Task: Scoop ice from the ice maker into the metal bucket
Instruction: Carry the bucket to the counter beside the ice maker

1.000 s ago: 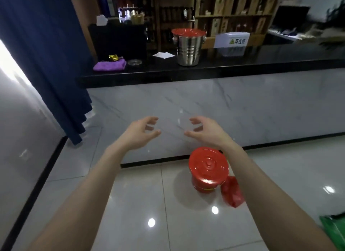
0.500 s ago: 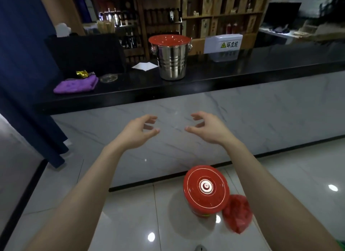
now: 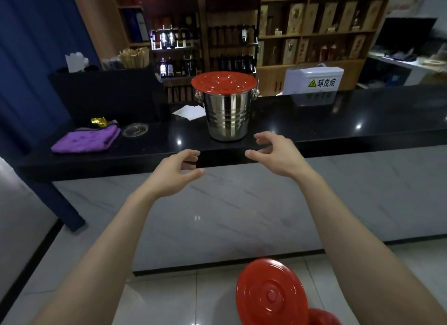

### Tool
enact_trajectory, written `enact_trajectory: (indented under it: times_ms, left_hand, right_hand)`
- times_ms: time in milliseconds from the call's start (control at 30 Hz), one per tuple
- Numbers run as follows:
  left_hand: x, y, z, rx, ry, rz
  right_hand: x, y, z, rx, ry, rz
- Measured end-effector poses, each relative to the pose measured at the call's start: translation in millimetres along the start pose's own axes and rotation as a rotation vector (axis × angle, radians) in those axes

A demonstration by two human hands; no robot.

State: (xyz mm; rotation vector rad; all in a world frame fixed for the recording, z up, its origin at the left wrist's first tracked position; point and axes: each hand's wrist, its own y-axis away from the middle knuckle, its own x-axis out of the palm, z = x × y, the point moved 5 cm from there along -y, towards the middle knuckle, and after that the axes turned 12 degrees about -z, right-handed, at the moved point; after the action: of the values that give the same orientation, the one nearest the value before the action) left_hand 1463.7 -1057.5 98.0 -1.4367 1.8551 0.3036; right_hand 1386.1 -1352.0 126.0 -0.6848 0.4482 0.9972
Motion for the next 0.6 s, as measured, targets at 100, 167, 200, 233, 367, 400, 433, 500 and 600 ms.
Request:
enact_trajectory:
  times_ms: [100,167,200,233,367,400,433,500,600]
  left_hand:
    - [-4.4,-34.2,-4.8,0.019,0.026,-0.041]
    - [-11.3,-60.0,-11.2,0.055,0.037,-0.106]
    - [-16.5,-73.4,-14.3,0.075,0.040,-0.159]
    - [-22.6,-89.2,-16.9,0.098,0.042,-0.221]
    - [-45.1,-142.5,-22.8,0.173,0.052,-0.407]
    - [-49.5,-157.1,-23.1,0.182,0.061,-0.431]
    - [-52.8,-171.3,-23.6,0.193,0.071,-0.449]
    - [-55.5,-198.0,-24.5,0.210,0.081,-0.465]
    - [-54.0,-232.1,-25.0,0.223,0.091,-0.455]
  right_hand:
    - [-6.3,-35.1,2.6,-0.029,-0.019,-0.062]
    - [-11.3,-58.7,6.2,-0.041,-0.038,-0.113]
    - [-14.1,-70.8,8.2,-0.046,-0.050,-0.143]
    - [-16.9,-84.4,10.6,-0.052,-0.065,-0.180]
    - [-27.7,-128.9,21.3,-0.065,-0.102,-0.332]
    - [-28.6,-140.6,24.4,-0.066,-0.092,-0.364]
    - [-28.8,-151.9,27.4,-0.072,-0.078,-0.388]
    - [-27.5,-172.7,30.8,-0.083,-0.058,-0.418]
    - [-20.5,-199.6,30.1,-0.058,-0.060,-0.437]
